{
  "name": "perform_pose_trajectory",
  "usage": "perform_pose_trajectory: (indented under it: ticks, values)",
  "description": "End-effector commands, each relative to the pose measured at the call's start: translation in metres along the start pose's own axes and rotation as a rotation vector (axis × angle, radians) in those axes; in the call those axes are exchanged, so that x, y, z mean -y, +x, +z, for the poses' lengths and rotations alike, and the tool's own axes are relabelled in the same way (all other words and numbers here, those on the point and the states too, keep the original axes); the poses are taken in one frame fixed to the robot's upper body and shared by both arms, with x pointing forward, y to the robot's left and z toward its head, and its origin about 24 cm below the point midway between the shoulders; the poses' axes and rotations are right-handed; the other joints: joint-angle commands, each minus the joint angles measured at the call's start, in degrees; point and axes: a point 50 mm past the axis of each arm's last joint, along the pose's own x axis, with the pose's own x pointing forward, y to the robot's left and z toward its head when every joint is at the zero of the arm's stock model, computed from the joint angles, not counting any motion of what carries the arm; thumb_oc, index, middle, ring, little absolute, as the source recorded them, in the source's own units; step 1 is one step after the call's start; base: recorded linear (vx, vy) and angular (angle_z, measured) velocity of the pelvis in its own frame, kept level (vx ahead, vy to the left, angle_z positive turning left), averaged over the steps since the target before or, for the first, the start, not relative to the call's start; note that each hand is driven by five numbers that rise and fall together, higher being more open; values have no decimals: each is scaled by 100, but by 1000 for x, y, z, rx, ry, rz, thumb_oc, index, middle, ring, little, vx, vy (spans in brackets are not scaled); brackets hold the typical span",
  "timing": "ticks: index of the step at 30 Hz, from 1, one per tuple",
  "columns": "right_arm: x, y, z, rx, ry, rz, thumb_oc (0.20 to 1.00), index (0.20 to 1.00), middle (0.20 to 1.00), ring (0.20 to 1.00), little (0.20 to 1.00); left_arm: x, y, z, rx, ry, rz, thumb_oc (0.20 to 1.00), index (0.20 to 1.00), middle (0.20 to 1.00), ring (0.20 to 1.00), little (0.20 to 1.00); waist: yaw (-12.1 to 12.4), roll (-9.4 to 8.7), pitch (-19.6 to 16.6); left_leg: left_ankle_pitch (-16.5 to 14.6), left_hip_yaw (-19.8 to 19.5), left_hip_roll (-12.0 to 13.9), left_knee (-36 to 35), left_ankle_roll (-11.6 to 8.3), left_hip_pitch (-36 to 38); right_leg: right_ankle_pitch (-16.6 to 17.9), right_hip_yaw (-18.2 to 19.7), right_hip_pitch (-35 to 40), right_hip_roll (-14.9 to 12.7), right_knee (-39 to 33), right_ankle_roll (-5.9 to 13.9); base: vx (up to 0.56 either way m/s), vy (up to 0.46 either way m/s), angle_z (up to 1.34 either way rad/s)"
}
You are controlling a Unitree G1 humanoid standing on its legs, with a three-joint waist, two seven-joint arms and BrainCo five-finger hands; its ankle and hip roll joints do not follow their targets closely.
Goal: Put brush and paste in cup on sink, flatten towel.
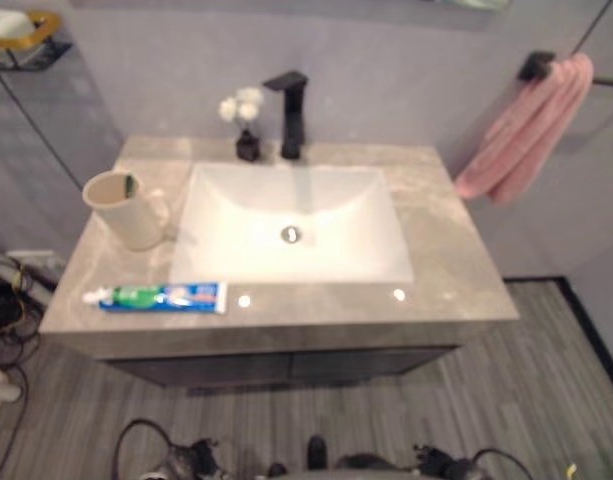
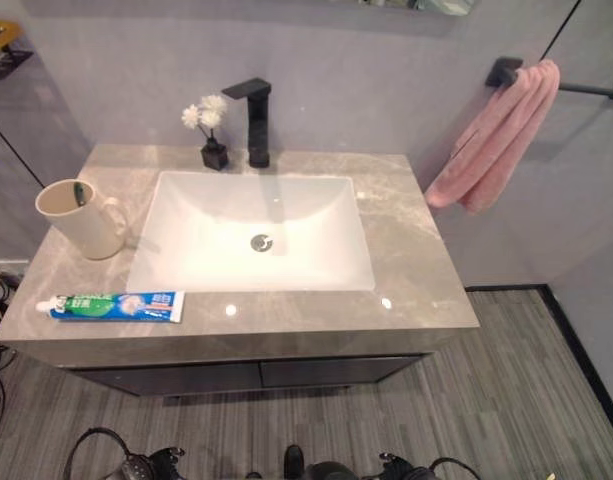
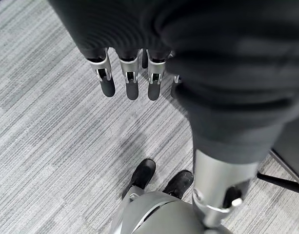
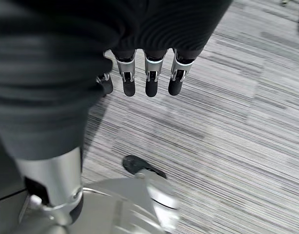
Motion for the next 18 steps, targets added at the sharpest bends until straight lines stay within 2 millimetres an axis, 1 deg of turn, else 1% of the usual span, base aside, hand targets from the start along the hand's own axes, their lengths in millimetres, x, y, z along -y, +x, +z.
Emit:
perform_pose_trajectory:
  ticks: [1,2,3,4,5,6,7,8,9,10,12,13,14,15,16,17,18]
  values:
    - [23,-4,-6,-24,-39,-60,1000,1000,1000,1000,1000,0,2,19,50,14,-1,1000,1000,1000,1000,1000,116,-33,126,-84,392,64,661,-106,-670,-542,236,49,-95,517,507,-119,-188,20]
    - [26,-4,-4,-22,-47,-66,1000,1000,1000,1000,1000,-3,2,22,63,11,6,1000,1000,1000,1000,1000,156,-37,192,-136,199,58,895,-150,-795,-531,256,48,-103,507,471,-72,-151,14]
    - [30,-4,-3,-28,-69,-74,1000,1000,1000,1000,1000,-6,2,29,88,-2,19,1000,1000,1000,1000,1000,234,-43,265,-167,-229,0,1126,-195,-927,-522,294,40,-100,542,409,-70,-151,13]
    - [30,-4,-3,-28,-69,-74,1000,1000,1000,1000,1000,-6,2,29,88,-2,19,1000,1000,1000,1000,1000,227,-42,266,-169,-236,-1,1133,-196,-933,-523,287,39,-100,544,408,-46,-142,4]
    - [31,-5,-6,-39,-70,-80,1000,1000,1000,1000,1000,-7,3,32,99,-2,25,1000,1000,1000,1000,1000,192,-73,254,-157,-110,142,1118,-181,-950,-527,233,51,-149,536,386,-9,-106,-3]
    - [32,-6,-12,-52,-44,-90,1000,1000,1000,1000,1000,-8,3,35,108,-6,34,1000,1000,1000,1000,1000,169,-122,210,-10,156,405,949,-173,-899,-551,185,49,-222,556,347,-8,-107,15]
    - [32,-6,-12,-52,-44,-90,1000,1000,1000,1000,1000,-8,3,35,108,-5,34,1000,1000,1000,1000,1000,174,-125,209,3,160,403,927,-175,-888,-552,190,47,-223,558,346,12,-78,37]
    - [33,-7,-12,-46,-22,-101,1000,1000,1000,1000,1000,-9,2,34,110,-15,42,1000,1000,1000,1000,1000,181,-137,174,134,76,474,765,-176,-840,-556,197,23,-243,576,323,14,-1,46]
    - [37,-7,-10,-35,-26,-122,1000,1000,1000,1000,1000,-9,2,33,117,-47,57,1000,1000,1000,1000,1000,165,-103,137,390,-207,588,379,-239,-741,-582,247,-70,-245,627,293,14,-2,20]
    - [37,-7,-11,-35,-26,-122,1000,1000,1000,1000,1000,-9,2,33,117,-47,57,1000,1000,1000,1000,1000,159,-102,131,414,-212,586,340,-242,-729,-584,241,-77,-244,633,291,2,37,-6]
    - [39,-8,-8,-14,-32,-133,1000,1000,1000,1000,1000,-9,2,35,129,-54,62,1000,1000,1000,1000,1000,99,-56,113,577,-301,732,63,-326,-599,-636,278,-152,-271,711,282,9,106,-30]
    - [38,-8,-10,-14,-30,-130,1000,1000,1000,1000,1000,-7,2,36,133,-57,57,1000,1000,1000,1000,1000,99,-20,101,596,-408,758,-21,-344,-534,-655,317,-169,-276,738,289,38,330,-25]
    - [39,-9,-13,-23,-24,-126,1000,1000,1000,1000,1000,-1,2,33,126,-53,36,1000,1000,1000,1000,1000,70,94,87,533,-618,735,-54,-351,-465,-655,392,-176,-326,787,331,33,276,-15]
    - [39,-9,-13,-23,-24,-126,1000,1000,1000,1000,1000,-1,2,33,126,-54,36,1000,1000,1000,1000,1000,70,96,87,531,-619,735,-53,-351,-464,-655,391,-175,-325,788,331,42,365,-30]
    - [39,-9,-17,-36,-14,-126,1000,1000,1000,1000,1000,0,2,31,119,-54,33,1000,1000,1000,1000,1000,45,175,77,475,-604,693,-69,-325,-433,-648,396,-166,-378,806,383,42,421,-40]
    - [38,-10,-21,-53,-5,-123,1000,1000,1000,1000,1000,1,2,27,106,-50,30,1000,1000,1000,1000,1000,21,274,57,387,-498,623,-140,-265,-380,-641,400,-148,-469,808,449,43,422,-28]
    - [38,-10,-21,-53,-5,-123,1000,1000,1000,1000,1000,1,2,27,106,-50,30,1000,1000,1000,1000,1000,24,274,58,386,-495,621,-139,-262,-378,-641,403,-146,-470,807,451,22,437,-13]
